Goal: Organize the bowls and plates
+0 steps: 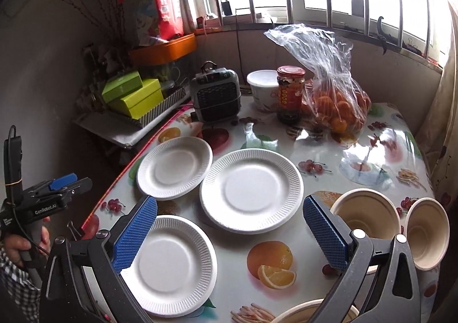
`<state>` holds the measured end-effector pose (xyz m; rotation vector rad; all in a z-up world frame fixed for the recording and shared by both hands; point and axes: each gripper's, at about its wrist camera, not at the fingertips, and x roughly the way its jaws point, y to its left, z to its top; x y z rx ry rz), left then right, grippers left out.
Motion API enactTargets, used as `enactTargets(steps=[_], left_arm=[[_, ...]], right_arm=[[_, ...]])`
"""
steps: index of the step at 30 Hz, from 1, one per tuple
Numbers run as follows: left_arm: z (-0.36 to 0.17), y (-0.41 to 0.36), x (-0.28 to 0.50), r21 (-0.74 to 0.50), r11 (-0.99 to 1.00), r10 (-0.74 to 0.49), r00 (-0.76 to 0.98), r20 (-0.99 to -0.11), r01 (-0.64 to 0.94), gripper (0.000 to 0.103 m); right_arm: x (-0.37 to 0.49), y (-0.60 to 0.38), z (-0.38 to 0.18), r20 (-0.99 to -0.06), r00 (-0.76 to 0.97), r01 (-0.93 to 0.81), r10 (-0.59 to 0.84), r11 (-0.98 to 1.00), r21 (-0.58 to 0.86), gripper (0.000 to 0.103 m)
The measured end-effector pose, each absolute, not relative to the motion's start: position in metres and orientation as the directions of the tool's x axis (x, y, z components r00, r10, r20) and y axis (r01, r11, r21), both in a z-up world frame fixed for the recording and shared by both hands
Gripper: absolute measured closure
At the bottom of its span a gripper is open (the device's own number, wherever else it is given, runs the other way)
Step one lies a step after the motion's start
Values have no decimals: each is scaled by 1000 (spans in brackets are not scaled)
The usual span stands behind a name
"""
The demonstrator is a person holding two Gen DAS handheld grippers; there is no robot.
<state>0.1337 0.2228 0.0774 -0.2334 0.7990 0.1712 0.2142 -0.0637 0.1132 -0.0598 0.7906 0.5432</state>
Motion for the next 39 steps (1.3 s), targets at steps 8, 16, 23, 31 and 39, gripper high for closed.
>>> enactTargets(steps=[8,16,23,31,39], left_arm=[[60,242,171,-148,953,60,641,-765,-265,28],[44,260,201,-200,937,12,601,-799,-285,28],[24,279,218,-299,900,-76,561,-824,-317,31],[4,278,234,-290,909,-95,527,-844,-300,47],[-7,280,245,-297,904,-107,511,-853,-307,72]], right_arm=[[282,-25,88,-752,445,-552,486,810,196,4],[332,5,62,-809,339,-572,480,788,228,5],[362,28,36,-835,269,-554,481,786,274,25],[379,50,13,-852,193,-580,487,757,302,45],[386,63,1,-857,163,-596,488,741,309,62]])
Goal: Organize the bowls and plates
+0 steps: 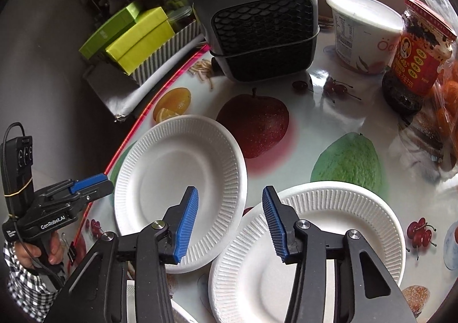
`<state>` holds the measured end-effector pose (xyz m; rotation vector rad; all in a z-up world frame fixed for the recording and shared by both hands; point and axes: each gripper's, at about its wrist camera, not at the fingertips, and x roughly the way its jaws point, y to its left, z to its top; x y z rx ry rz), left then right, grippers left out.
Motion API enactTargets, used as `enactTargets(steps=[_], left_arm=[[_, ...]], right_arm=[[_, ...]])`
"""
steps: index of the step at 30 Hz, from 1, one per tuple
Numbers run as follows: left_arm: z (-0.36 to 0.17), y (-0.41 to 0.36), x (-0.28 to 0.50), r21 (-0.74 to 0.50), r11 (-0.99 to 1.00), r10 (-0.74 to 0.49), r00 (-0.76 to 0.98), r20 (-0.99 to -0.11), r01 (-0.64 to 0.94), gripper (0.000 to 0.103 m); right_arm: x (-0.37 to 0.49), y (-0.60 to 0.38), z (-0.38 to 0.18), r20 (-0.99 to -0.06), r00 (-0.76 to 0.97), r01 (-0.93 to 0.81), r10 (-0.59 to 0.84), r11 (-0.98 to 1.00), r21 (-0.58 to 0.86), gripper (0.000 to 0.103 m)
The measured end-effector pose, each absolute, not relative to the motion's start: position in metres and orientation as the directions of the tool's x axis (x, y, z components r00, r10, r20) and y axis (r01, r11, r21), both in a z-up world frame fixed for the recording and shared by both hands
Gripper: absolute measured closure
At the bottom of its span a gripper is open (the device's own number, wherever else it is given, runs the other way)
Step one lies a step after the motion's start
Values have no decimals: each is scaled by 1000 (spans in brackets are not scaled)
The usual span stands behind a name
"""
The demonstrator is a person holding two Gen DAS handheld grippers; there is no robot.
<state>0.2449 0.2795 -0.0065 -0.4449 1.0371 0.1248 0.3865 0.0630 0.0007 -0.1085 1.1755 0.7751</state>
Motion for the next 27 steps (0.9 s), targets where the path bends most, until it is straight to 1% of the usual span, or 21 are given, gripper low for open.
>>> enactTargets(steps=[1,5,6,11,13,15,16,19,22,27], left_arm=[[-7,280,245,-297,904,-106,511,-853,-307,73],[-10,281,249,-305,899,-113,507,-854,-314,76],[-12,280,250,-308,898,-117,505,-855,-314,76],[-14,279,254,-320,895,-127,510,-851,-310,76],[-14,280,255,-325,894,-132,510,-850,-309,76],[-14,279,256,-323,895,-132,509,-850,-308,76],[-14,279,256,-327,893,-136,510,-850,-308,80],[-16,280,256,-344,887,-152,510,-847,-307,85],[-16,279,256,-346,888,-154,512,-845,-303,87],[-16,279,256,-351,886,-157,515,-842,-303,87]], right_arm=[[387,63,0,-857,163,-595,488,742,309,64],[391,65,-4,-857,150,-591,494,739,323,65],[392,65,-5,-855,146,-590,497,738,328,67],[395,66,-10,-854,129,-585,504,734,345,67],[396,67,-12,-855,121,-583,505,733,351,74],[395,68,-14,-854,115,-584,507,730,354,76],[395,68,-15,-857,113,-585,503,731,352,78],[395,67,-16,-855,109,-584,507,729,358,82],[395,67,-18,-855,105,-581,507,730,362,83],[395,68,-20,-856,105,-577,506,732,362,83]])
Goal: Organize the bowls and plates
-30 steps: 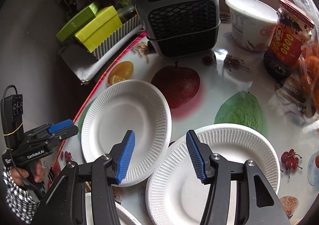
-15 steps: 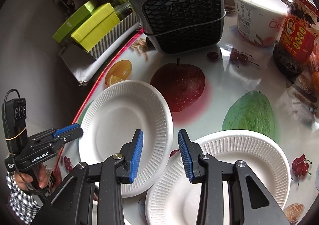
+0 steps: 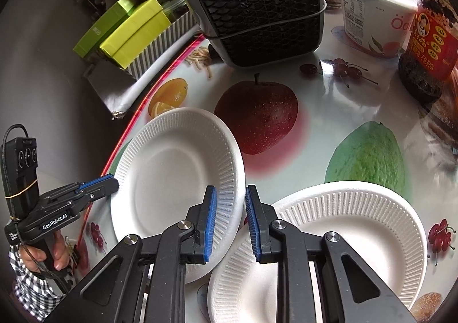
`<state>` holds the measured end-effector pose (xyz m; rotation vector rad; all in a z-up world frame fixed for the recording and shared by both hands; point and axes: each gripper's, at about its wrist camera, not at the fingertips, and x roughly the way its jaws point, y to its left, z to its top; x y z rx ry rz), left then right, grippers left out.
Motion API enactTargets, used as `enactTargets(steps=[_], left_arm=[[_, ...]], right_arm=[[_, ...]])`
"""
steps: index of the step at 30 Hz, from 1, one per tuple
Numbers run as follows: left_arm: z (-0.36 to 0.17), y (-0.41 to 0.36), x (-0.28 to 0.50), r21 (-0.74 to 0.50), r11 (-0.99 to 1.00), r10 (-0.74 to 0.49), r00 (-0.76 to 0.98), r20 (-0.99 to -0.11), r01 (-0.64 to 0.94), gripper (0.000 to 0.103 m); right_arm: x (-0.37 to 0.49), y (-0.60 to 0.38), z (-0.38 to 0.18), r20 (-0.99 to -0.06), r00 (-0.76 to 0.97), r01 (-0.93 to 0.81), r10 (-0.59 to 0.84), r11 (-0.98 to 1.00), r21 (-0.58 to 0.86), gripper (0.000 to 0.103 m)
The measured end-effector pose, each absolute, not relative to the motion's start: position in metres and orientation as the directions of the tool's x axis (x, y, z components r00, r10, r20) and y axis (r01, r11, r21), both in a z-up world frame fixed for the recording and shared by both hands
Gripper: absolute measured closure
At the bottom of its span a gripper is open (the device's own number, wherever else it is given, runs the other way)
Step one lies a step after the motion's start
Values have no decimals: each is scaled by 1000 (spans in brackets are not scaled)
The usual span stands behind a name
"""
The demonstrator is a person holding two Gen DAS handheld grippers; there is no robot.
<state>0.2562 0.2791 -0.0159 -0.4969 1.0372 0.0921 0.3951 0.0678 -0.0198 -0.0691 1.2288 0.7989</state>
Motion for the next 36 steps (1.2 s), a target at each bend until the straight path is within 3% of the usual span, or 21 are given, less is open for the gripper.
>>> enactTargets(steps=[36], left_arm=[[4,286,239,-364,877,-150,542,-827,-312,88]], right_arm=[[378,66,-7,-848,117,-561,516,739,373,85]])
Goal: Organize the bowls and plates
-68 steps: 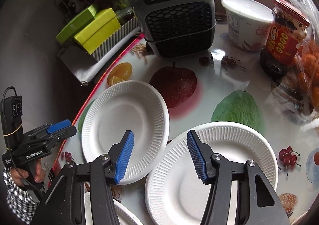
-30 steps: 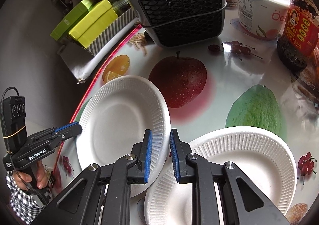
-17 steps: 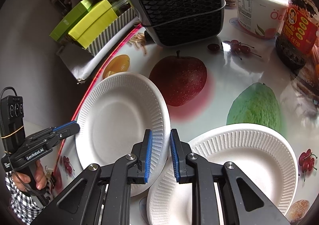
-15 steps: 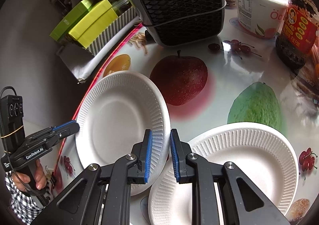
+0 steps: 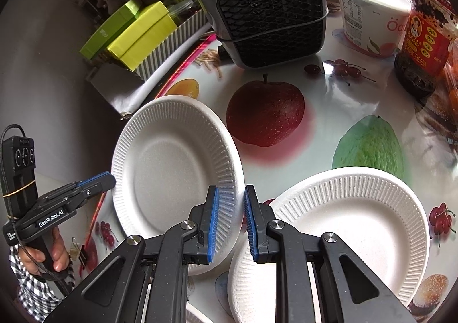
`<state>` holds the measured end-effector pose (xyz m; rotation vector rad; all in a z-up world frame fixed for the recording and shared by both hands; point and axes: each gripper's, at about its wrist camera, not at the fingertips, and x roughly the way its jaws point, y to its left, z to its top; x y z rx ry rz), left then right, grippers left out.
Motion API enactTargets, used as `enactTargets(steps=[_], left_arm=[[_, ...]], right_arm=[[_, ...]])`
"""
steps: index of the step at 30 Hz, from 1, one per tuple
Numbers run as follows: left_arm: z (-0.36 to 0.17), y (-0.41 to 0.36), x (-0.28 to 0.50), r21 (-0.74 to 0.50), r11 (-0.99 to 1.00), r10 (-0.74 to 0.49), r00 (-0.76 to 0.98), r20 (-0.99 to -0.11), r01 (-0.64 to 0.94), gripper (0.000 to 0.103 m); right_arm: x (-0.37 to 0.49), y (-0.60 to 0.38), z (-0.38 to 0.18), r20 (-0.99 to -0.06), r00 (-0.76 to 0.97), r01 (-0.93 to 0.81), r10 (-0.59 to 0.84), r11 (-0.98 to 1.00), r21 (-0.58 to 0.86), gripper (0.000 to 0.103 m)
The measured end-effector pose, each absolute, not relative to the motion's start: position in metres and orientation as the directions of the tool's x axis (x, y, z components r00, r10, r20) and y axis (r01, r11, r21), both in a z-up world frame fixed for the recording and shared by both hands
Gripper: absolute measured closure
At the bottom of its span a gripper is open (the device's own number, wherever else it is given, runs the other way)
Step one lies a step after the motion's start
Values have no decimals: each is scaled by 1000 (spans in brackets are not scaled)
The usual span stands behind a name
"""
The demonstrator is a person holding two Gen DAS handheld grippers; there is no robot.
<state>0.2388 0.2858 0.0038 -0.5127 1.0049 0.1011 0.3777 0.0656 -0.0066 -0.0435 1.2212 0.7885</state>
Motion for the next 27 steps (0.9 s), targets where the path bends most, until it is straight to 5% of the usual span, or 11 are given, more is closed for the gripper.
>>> enactTargets(steps=[27], left_arm=[[35,253,185,-391,884,-191,567,-801,-255,88]], right_arm=[[318,17,25,-813,138,-528,565,737,423,85]])
